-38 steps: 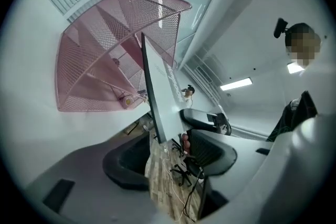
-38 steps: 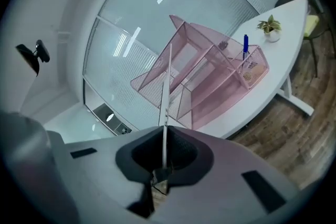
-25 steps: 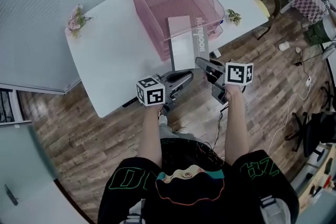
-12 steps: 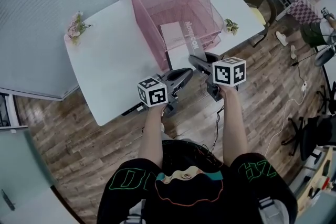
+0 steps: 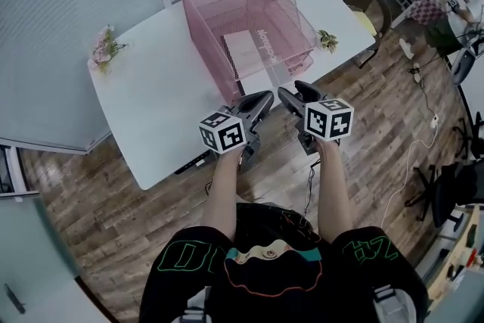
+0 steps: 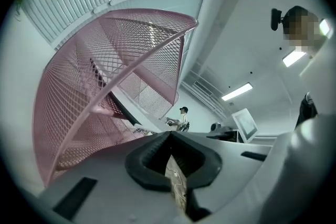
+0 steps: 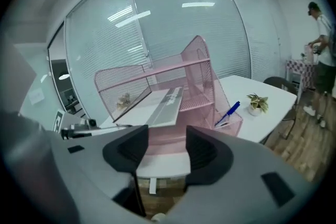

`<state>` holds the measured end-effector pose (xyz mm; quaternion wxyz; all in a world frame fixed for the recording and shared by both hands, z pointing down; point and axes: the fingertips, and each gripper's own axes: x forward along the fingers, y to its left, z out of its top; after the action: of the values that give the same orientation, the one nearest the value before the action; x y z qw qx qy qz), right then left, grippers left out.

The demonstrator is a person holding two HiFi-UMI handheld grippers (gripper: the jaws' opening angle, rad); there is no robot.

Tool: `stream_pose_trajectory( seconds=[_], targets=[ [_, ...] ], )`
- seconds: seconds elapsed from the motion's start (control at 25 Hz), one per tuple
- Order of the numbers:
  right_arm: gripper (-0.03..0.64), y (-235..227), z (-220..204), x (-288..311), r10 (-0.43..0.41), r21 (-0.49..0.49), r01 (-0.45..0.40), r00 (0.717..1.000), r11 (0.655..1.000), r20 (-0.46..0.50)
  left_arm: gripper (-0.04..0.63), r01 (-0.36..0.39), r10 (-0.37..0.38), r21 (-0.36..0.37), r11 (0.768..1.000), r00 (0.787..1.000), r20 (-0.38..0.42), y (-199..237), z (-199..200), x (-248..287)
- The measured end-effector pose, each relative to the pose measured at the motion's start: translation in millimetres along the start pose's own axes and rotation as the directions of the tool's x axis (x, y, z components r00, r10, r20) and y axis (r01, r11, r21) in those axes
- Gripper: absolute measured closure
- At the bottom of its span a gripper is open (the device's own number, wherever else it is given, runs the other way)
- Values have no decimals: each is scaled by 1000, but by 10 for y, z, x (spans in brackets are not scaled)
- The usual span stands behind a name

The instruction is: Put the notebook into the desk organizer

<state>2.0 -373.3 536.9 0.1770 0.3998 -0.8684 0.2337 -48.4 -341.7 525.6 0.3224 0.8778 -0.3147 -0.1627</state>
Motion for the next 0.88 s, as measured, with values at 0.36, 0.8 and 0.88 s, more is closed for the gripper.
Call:
stream_pose_trajectory(
  seconds=[0.36,0.8,0.88],
  targets=[
    [614,96,143,140,-39,-31,39,999,999,21,600,5,-5,11,1000,1000,-18,-48,11,-46],
    [614,71,200,174,-114,-7,115,992,993,50,600,38,-34,133,990,999,-27,-263,98,-177],
    [614,31,212,53,-130,10,130,987,991,90,600,24,-17,182,983,999,-40,-301,116,-155]
  ],
)
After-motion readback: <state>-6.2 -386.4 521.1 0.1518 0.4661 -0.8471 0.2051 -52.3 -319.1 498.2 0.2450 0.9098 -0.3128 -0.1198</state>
